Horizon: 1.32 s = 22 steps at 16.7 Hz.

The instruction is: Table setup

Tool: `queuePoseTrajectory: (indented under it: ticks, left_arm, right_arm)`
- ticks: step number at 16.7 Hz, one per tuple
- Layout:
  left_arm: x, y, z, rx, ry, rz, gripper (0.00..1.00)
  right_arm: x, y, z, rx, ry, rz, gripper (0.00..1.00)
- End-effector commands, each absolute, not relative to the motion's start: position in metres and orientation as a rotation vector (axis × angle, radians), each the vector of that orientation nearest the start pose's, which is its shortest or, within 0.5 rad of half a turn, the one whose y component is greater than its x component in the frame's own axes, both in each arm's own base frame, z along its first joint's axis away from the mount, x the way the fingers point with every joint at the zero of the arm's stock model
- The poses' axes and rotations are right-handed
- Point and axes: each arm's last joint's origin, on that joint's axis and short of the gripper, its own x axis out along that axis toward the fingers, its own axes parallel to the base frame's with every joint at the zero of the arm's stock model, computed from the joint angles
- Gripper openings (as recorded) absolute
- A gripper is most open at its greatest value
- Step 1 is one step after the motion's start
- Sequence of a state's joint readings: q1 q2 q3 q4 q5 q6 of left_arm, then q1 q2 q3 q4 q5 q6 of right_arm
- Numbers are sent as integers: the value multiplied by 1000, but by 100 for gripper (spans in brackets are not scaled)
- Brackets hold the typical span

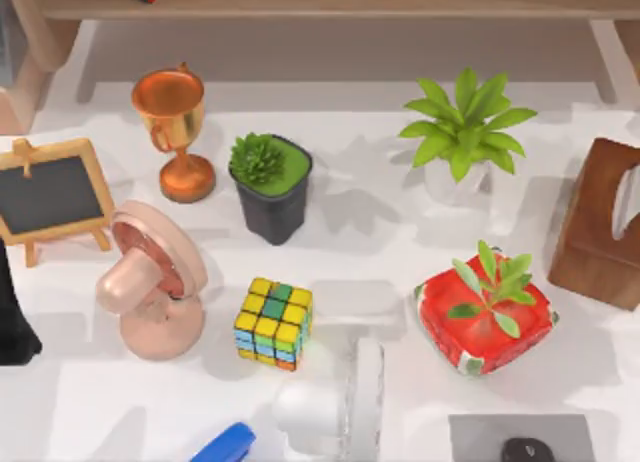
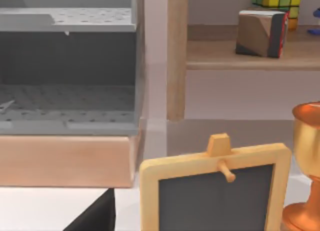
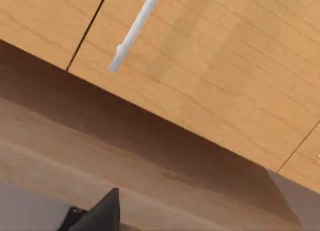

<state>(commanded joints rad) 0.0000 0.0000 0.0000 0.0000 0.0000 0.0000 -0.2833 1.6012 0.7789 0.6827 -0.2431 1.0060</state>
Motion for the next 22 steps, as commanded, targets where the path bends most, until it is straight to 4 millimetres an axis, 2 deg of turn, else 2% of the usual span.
queuePoseTrajectory:
  ticks: [2, 4, 6, 8, 10, 13, 16, 18, 22]
  left_arm:
    - [106, -1, 160, 0, 0, 0, 100]
    - [106, -1, 160, 0, 0, 0, 100]
    - [106, -1, 160, 0, 0, 0, 100]
    - [106, -1, 160, 0, 0, 0, 100]
    - [106, -1, 160, 0, 0, 0, 100]
    - [106, -1, 160, 0, 0, 0, 100]
    - [106, -1, 160, 0, 0, 0, 100]
    - [106, -1, 160, 0, 0, 0, 100]
    - [106, -1, 160, 0, 0, 0, 100]
  right_arm:
    - [295, -68, 241, 904, 65, -59, 100]
    - [252, -51, 268, 769, -13, -21, 100]
    - [205, -35, 283, 624, -98, 8, 100]
    - [163, -23, 279, 473, -156, 19, 100]
    - [133, -14, 257, 331, -163, 12, 100]
    - [112, -7, 212, 151, -105, -1, 100]
    - [106, -3, 174, 39, -32, -2, 100]
    - [106, -1, 162, 5, -4, 0, 100]
    - [106, -1, 160, 0, 0, 0, 100]
